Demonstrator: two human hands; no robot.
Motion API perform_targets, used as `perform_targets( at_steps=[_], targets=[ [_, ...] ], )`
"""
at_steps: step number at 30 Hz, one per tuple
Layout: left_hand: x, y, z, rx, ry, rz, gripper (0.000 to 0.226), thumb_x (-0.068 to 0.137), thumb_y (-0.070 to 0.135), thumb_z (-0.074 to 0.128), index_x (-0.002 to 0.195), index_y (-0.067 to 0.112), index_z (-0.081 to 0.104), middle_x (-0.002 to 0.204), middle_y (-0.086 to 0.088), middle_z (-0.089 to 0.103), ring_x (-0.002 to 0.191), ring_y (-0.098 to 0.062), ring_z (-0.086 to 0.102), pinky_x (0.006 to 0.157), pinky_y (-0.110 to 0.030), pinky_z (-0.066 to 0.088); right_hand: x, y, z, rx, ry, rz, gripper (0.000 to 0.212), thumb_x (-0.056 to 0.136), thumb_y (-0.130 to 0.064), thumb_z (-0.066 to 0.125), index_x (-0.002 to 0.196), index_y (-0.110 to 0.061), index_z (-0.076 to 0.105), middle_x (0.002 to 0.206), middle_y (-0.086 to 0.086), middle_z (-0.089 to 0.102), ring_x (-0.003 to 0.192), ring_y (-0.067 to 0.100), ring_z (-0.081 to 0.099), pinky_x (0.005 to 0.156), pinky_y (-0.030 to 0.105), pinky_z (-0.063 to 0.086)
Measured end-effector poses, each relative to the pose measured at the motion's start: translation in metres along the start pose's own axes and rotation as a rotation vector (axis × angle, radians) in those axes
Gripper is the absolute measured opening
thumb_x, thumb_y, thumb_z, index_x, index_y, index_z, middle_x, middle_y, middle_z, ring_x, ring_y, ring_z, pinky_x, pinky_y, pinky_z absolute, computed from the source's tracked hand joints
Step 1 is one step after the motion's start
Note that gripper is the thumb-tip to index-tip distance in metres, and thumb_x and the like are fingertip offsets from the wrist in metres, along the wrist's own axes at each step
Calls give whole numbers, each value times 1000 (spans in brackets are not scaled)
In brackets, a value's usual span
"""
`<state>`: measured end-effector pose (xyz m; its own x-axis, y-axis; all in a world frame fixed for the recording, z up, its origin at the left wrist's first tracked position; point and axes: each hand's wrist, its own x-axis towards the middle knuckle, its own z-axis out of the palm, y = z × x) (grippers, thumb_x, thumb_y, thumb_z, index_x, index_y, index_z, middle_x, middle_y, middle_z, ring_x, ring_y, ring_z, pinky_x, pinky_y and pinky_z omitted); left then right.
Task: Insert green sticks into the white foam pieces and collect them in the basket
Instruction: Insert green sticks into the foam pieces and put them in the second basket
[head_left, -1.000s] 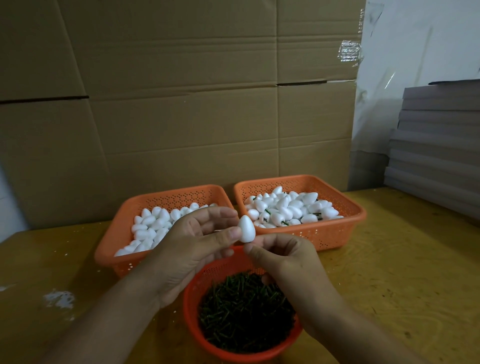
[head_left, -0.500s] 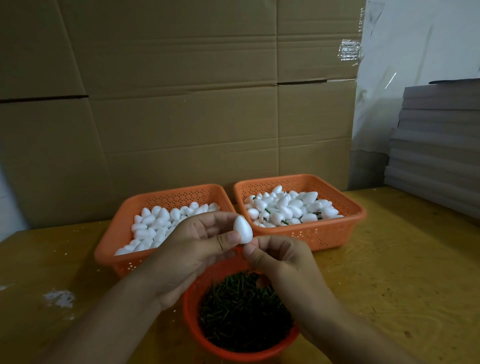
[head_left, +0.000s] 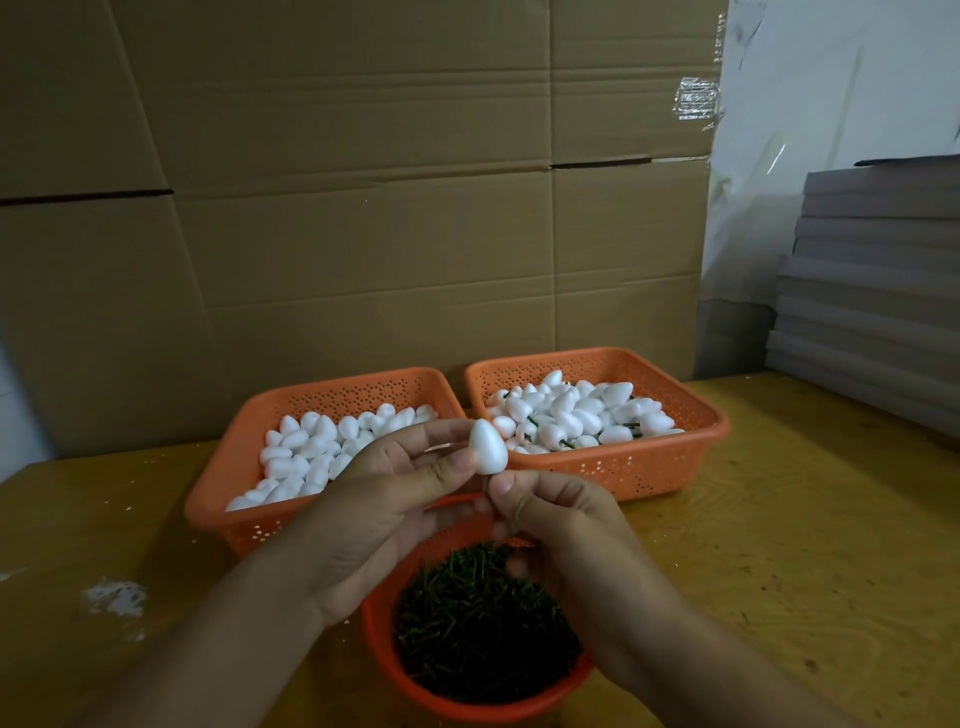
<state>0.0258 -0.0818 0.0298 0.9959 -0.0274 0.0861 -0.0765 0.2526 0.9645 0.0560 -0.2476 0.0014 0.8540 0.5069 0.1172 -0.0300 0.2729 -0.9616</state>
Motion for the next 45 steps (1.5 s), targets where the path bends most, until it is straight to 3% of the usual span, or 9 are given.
perform_targets(
  at_steps=[5,9,14,23,30,35,38,41,45],
  targets=[
    [-3,1,4,80,22,60,32,75,19,82,107,19,76,112,-12,75,101,-19,72,82,-27,59,0,1,0,-2,61,-44,21,78,-33,73,84,-15,79,77,5,67,69,7,58,54,19,44],
    [-3,0,5,194,72,97,38,67,29,82,104,23,76,109,-9,76,102,-20,72,91,-33,58,1,2,-1,-42,67,-45,17,88,-26,70,89,-11,78,82,9,68,70,7,58,54,18,44],
    [-3,0,0,234,34,64,39,75,30,86,111,18,75,112,-13,75,107,-27,71,99,-39,55,-1,0,-1,-43,20,-32,17,92,-23,66,83,-14,78,76,1,68,67,4,58,54,19,44],
    [0,1,-6,182,-32,37,41,73,29,81,111,15,75,112,-17,73,102,-27,71,88,-32,58,-2,-1,1,-41,-23,-19,20,93,-25,64,78,-22,76,75,-5,69,69,2,59,55,18,45],
    [1,-5,-5,185,-22,62,42,74,29,81,115,19,73,114,-16,73,107,-26,71,92,-33,57,-1,0,0,-74,32,-23,15,89,-28,69,85,-17,78,74,-4,69,69,2,60,56,17,45],
    [5,2,-13,170,57,76,37,78,29,79,113,19,76,108,-11,75,97,-17,72,80,-25,58,-1,-1,3,-185,33,3,15,93,-22,66,85,-15,76,67,-7,65,64,0,59,55,17,46],
    [12,8,-21,427,123,-18,18,90,25,68,103,29,79,101,-3,77,85,-11,72,72,-23,57,-1,1,6,-258,42,30,13,93,-22,66,84,-16,74,64,-6,62,61,0,58,55,18,47],
    [26,11,-20,761,70,-138,23,101,30,56,95,24,77,88,4,76,70,-4,65,62,-20,51,0,3,7,-282,51,49,12,93,-21,66,85,-16,74,64,-5,63,62,1,59,55,19,47],
    [56,20,-7,954,25,-86,16,97,30,63,95,18,74,80,-5,73,64,-7,60,57,-22,47,1,4,6,-288,57,45,13,93,-20,65,83,-17,73,65,-5,63,64,3,59,56,20,47]
  ],
)
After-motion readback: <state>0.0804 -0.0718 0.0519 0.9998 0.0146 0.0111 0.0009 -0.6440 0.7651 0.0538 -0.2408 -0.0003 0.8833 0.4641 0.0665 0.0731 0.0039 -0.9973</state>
